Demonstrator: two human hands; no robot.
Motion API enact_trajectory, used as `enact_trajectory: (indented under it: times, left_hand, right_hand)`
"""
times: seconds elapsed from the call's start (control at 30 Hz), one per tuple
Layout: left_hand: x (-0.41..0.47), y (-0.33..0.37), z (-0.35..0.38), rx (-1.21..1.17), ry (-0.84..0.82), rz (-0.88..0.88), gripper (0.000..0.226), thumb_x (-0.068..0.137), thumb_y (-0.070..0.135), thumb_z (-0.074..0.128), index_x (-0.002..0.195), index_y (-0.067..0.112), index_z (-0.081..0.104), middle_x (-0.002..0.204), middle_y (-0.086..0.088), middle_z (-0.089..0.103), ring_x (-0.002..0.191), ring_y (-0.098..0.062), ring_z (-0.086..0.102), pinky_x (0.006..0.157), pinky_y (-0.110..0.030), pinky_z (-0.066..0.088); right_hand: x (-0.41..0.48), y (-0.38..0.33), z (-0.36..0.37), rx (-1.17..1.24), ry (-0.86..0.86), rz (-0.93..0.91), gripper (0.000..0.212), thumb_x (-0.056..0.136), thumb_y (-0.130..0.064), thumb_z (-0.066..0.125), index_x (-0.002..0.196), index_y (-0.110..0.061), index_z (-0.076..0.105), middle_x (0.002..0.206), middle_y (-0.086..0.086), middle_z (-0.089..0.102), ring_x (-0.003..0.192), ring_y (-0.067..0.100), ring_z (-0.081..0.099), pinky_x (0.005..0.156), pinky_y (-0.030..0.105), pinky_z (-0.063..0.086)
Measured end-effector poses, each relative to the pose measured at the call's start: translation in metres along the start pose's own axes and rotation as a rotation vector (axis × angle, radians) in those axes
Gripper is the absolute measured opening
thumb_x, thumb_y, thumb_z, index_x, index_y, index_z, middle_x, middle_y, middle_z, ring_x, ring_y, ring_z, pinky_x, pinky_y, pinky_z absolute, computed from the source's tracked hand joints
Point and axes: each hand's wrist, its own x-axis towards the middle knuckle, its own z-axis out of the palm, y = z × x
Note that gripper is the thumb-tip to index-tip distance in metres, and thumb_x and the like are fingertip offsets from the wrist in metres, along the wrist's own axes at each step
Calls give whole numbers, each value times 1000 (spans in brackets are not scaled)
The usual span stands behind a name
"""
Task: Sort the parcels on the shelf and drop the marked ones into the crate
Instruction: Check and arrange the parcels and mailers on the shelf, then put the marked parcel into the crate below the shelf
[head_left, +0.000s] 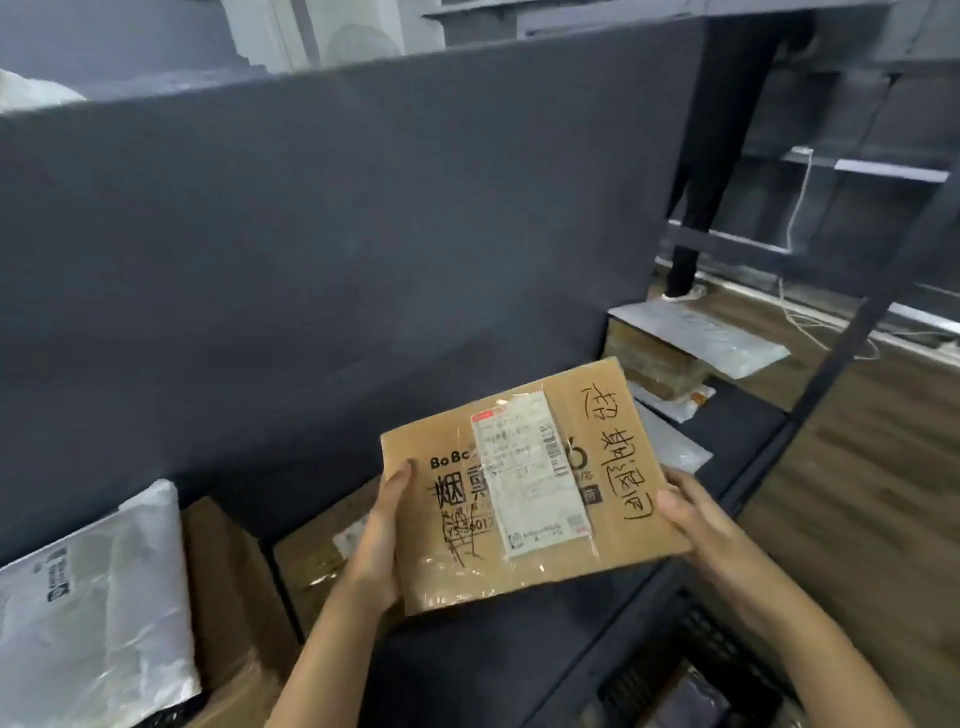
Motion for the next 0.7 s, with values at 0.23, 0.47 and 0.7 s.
enact_trajectory:
  times: [0.23,0.47,0.7]
  left_hand:
    - [19,-89,74,56,-291,-97,45,95,40,43,139,35,37,126,0,64,111,-17,64,78,-34,57]
    - [16,-135,128,184,-440,-196,52,92,48,49,140,43,30,125,5,64,114,-19,62,90,-47,53]
    - [-3,-193,176,257,-435,-219,72,74,68,59,133,65,18,141,12,49,126,-21,53,100,-59,43]
  right_hand:
    - [-63,52,-88,170,257,162,91,37,-82,71,109,-26,66,111,-3,72,107,16,63,99,37,42]
    - [-117,98,-132,319,331,287,99,29,-75,78,113,-25,62,109,2,72,106,22,63,92,34,50]
    - [-115,112,-198,171,399,321,82,36,-73,79,103,-28,66,101,-6,72,92,10,64,81,27,48]
